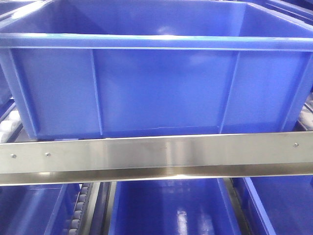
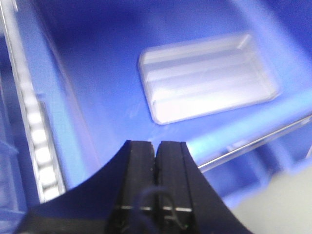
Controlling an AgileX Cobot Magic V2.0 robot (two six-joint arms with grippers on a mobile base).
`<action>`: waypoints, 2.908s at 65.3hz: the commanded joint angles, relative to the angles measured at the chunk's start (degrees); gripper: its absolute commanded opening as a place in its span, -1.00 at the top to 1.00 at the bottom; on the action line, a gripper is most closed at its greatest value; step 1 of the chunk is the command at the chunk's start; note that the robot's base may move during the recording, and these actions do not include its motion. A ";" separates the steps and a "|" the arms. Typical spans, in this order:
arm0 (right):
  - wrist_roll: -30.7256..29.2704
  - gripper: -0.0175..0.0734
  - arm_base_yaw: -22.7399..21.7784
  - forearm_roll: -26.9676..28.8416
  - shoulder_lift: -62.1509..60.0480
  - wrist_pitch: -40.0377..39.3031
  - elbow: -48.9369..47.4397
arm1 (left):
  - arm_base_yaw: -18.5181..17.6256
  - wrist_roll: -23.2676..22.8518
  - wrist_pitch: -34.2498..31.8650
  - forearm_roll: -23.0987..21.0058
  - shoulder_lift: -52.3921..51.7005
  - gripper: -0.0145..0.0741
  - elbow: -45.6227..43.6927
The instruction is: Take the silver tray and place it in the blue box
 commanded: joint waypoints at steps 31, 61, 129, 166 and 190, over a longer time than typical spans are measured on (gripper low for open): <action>-0.78 0.50 -0.10 -2.39 -32.29 -16.51 15.12 | -0.26 -0.09 -6.97 0.47 -35.94 0.89 10.51; -0.78 0.50 -0.10 -2.39 -32.29 -16.38 15.12 | -0.26 -0.09 -6.97 0.47 -36.81 0.89 10.51; -0.78 0.50 -0.15 -2.39 -32.24 -16.07 15.12 | 32.72 16.42 -33.42 -20.31 -53.44 0.89 53.89; -0.78 0.50 -0.15 -2.39 -32.24 -16.07 15.12 | 32.72 16.42 -33.53 -20.31 -53.44 0.89 53.89; -9.49 0.50 -9.12 5.30 -32.12 -25.51 17.98 | 32.72 16.42 -33.53 -20.31 -53.44 0.89 53.89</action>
